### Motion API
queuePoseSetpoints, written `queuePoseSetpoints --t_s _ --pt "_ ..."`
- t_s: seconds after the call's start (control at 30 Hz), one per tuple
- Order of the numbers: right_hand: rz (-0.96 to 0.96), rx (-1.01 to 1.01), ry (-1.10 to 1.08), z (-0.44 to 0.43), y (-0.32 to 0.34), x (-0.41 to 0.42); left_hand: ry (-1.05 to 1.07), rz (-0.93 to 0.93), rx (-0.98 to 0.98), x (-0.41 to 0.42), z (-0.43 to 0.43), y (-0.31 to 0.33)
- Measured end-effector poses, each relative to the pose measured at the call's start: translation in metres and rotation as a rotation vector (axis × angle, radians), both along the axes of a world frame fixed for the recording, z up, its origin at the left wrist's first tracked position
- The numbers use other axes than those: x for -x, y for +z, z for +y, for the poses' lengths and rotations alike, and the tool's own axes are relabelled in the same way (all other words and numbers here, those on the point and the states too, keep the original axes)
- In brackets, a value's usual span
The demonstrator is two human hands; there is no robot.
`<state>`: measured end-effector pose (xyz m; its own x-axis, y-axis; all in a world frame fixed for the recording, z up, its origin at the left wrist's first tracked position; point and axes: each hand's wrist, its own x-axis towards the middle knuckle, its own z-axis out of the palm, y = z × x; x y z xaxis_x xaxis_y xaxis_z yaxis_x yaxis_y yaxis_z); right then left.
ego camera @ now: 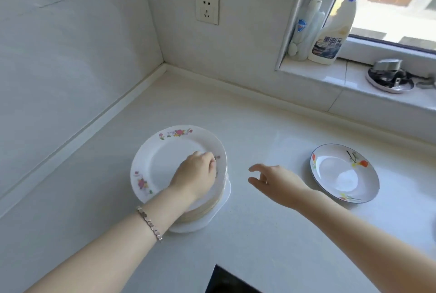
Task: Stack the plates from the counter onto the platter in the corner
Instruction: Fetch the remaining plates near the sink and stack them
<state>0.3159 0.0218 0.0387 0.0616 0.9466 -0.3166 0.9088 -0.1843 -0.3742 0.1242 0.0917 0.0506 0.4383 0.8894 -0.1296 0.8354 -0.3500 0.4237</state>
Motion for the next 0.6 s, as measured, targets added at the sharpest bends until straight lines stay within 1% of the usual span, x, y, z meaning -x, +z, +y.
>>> queuePoseSetpoints --t_s 0.07,0.2,0.27,0.33,0.47,0.53,0.6 --pt "0.019 0.042 -0.033 -0.034 0.0 -0.029 -0.122 -0.019 0.186 -0.04 -0.014 0.0" --pt "-0.002 0.153 -0.226 -0.112 -0.005 -0.105 -0.349 0.162 0.4 -0.127 -0.051 -0.01" --pt "-0.015 0.209 -0.363 -0.159 -0.007 -0.148 -0.424 0.194 0.472 -0.17 -0.077 -0.012" --pt "-0.009 0.246 -0.51 -0.212 -0.008 -0.192 -0.515 0.227 0.468 -0.213 -0.109 -0.015" --pt "0.037 0.245 -0.754 -0.323 -0.009 -0.279 -0.727 0.277 0.35 -0.301 -0.18 -0.017" --pt "0.064 0.219 -0.92 -0.378 -0.015 -0.322 -0.778 0.285 0.342 -0.347 -0.218 -0.022" --pt "0.046 0.181 -1.053 -0.431 -0.029 -0.365 -0.792 0.283 0.347 -0.394 -0.256 -0.029"
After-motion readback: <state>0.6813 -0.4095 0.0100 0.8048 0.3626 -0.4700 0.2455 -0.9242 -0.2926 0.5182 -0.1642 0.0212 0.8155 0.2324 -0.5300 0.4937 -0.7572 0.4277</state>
